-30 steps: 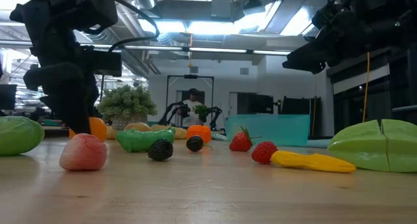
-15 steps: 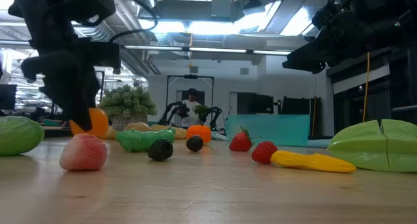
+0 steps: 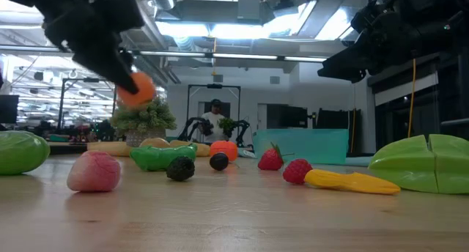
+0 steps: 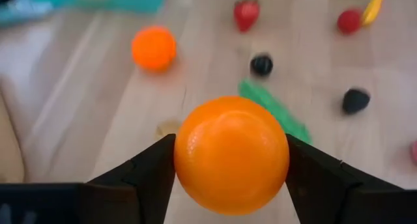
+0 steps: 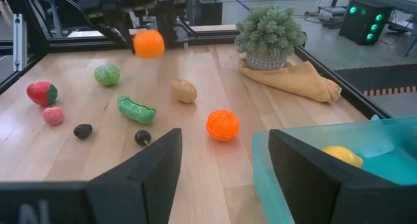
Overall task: Pick and placing Produce into tupperware
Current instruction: Put the orange into the blue bin
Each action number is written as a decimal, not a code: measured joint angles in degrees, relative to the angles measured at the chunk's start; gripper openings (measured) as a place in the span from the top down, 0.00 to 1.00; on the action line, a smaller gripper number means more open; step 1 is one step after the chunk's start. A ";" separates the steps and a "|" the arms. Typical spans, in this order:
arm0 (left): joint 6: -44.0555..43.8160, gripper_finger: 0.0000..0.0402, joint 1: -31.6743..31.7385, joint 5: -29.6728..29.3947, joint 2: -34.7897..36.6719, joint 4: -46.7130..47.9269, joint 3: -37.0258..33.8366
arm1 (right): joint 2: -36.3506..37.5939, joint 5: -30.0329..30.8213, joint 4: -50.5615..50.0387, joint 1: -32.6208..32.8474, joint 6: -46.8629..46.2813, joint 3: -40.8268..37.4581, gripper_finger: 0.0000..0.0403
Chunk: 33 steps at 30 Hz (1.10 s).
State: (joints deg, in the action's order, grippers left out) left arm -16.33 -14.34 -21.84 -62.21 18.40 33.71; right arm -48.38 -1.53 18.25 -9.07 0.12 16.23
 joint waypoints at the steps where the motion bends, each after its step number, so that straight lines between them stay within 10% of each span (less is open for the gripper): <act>1: 1.35 0.40 0.29 0.02 0.37 -1.10 0.00 | 0.00 -0.01 0.17 -0.01 0.00 0.00 0.42; 33: 31.18 0.40 14.83 6.55 -13.44 -31.91 2.38 | -0.02 -0.04 3.27 -0.01 -20.93 0.00 0.42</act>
State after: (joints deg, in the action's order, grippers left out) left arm 14.85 0.49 -15.30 -75.66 -13.50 36.09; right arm -48.40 -1.56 21.51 -9.08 -20.81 16.23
